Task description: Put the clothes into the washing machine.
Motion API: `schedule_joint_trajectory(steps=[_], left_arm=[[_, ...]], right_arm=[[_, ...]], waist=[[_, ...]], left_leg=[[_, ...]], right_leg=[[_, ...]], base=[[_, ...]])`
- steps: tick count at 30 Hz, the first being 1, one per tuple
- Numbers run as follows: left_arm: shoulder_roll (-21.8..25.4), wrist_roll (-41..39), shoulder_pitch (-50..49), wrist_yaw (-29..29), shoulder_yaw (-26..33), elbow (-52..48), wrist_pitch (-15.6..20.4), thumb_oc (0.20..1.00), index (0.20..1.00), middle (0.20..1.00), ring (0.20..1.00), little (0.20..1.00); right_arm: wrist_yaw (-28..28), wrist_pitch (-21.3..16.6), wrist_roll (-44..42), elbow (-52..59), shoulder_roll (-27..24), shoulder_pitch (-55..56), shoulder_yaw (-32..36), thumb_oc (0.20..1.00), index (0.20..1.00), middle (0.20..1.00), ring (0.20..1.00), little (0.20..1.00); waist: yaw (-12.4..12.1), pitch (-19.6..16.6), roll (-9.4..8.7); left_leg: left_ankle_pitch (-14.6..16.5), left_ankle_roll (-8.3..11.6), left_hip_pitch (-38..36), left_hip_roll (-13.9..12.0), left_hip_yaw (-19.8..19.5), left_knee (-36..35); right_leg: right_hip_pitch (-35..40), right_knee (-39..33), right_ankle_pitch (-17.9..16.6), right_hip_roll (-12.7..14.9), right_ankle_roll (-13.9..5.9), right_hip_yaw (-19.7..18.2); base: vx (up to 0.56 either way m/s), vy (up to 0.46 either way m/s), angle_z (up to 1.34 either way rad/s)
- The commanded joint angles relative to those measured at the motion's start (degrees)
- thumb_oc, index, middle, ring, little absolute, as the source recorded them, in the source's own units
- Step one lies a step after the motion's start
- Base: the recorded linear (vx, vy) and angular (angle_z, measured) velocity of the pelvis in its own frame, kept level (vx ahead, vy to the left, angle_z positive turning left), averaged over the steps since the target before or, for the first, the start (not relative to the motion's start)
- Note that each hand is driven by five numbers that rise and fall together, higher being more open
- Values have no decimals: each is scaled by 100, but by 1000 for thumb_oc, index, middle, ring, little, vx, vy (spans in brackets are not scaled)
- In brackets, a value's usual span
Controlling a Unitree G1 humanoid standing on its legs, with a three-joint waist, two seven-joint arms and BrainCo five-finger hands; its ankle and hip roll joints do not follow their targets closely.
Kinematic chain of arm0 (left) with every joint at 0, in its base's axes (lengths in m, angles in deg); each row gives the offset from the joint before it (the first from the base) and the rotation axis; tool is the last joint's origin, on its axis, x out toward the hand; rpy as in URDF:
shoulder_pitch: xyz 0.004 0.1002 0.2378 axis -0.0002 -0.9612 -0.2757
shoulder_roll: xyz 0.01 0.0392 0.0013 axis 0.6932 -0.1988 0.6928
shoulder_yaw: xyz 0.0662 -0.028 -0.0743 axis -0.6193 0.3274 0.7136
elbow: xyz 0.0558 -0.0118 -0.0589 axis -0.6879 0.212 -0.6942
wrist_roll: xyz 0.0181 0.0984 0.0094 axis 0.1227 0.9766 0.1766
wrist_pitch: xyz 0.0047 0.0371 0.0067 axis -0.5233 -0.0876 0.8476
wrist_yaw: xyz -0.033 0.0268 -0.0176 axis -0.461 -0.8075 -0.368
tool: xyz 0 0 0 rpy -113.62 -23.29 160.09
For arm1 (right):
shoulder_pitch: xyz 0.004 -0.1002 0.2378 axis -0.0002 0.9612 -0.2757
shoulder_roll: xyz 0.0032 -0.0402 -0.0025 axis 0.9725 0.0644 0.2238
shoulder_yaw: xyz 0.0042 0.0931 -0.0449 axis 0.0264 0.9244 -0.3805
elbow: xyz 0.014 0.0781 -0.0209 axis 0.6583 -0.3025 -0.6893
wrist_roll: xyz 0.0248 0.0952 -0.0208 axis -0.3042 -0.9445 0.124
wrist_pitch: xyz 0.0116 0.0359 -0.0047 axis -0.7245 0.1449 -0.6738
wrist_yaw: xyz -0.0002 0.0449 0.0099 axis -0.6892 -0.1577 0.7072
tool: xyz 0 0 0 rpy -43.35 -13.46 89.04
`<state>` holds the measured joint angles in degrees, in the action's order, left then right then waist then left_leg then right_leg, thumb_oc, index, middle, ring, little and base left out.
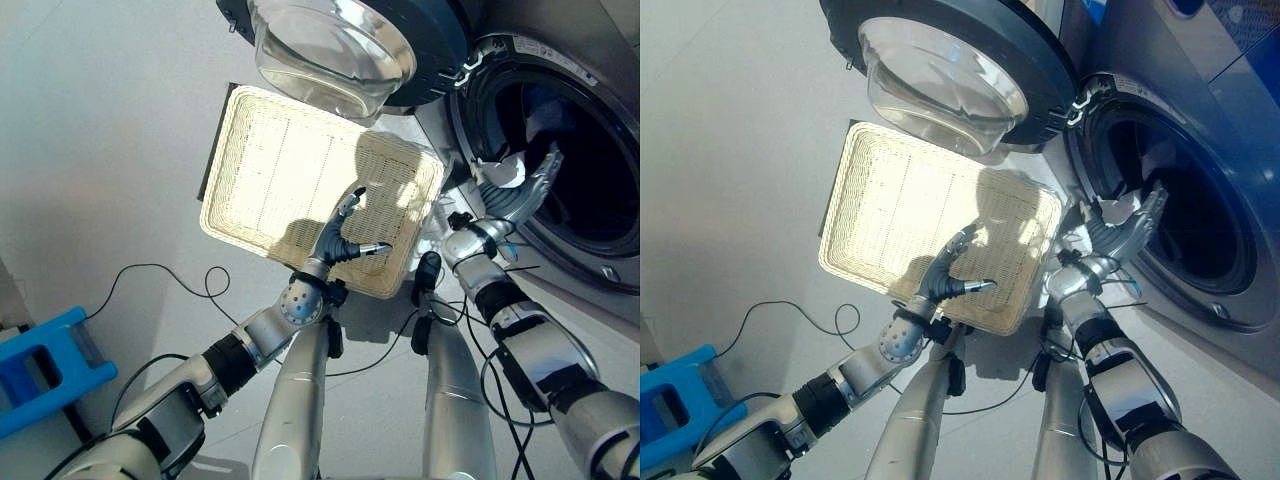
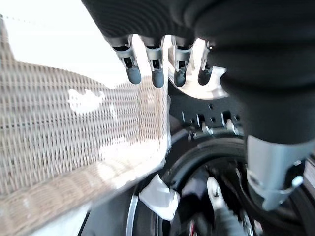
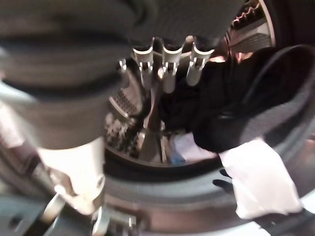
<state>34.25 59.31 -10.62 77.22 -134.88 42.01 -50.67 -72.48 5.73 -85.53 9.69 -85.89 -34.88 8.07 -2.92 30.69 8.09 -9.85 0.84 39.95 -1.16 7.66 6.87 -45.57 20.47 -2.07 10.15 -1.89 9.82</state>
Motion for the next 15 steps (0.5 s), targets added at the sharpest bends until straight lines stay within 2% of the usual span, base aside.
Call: schedule_joint_trajectory(steps=[1, 6, 9, 11, 13, 14, 15], left_arm=[[-356, 277, -205, 161, 110, 107, 485, 1000, 1000, 1000, 1000, 1000], [-454, 61, -606, 33, 278, 799, 713, 1000, 1000, 1000, 1000, 1000], [-454, -125, -833, -197, 467, 1194, 805, 1000, 1000, 1000, 1000, 1000], [-465, -228, -1056, -509, 665, 1578, 909, 1000, 1000, 1000, 1000, 1000], [-481, -232, -1150, -618, 736, 1732, 961, 1000, 1000, 1000, 1000, 1000], [-532, -203, -1368, -914, 913, 2086, 1092, 1000, 1000, 1000, 1000, 1000], [-541, -202, -1393, -952, 927, 2119, 1099, 1000, 1000, 1000, 1000, 1000]], right_arm=[[-217, 49, 351, 398, -66, 51, -223, 1000, 1000, 1000, 1000, 1000], [-16, 72, 212, 755, 216, 684, -523, 1000, 1000, 1000, 1000, 1000], [303, 147, 49, 841, 373, 1049, -569, 1000, 1000, 1000, 1000, 1000], [796, 258, -169, 798, 376, 1400, -583, 1000, 1000, 1000, 1000, 1000], [955, 298, -223, 767, 361, 1547, -582, 1000, 1000, 1000, 1000, 1000], [1449, 433, -386, 671, 330, 1890, -612, 1000, 1000, 1000, 1000, 1000], [1506, 432, -402, 662, 327, 1927, -615, 1000, 1000, 1000, 1000, 1000]], waist=[[135, -90, 233], [208, -90, 8], [241, -90, -133], [267, -90, -241], [275, -90, -277], [280, -90, -379], [281, -103, -388]], left_leg=[[627, -333, -254, 435, 332, 441], [762, -340, -691, 363, 298, 508], [844, -324, -1071, 313, 247, 515], [889, -307, -1530, 288, 153, 470], [889, -297, -1748, 285, 113, 423], [894, -270, -2268, 266, 30, 319], [892, -268, -2319, 263, 22, 297]], right_leg=[[464, -15, -44, -322, -155, 439], [897, 16, 20, -329, -143, 401], [1279, -1, 70, -337, -139, 356], [1714, -30, 123, -352, -143, 303], [1922, -70, 134, -363, -146, 285], [2457, -197, 158, -370, -158, 247], [2511, -220, 160, -370, -158, 246]], base=[[0, 0, 0], [9, -9, -3], [41, -30, -5], [56, -43, -3], [86, -31, -5], [115, -36, -5], [202, -52, -4]])
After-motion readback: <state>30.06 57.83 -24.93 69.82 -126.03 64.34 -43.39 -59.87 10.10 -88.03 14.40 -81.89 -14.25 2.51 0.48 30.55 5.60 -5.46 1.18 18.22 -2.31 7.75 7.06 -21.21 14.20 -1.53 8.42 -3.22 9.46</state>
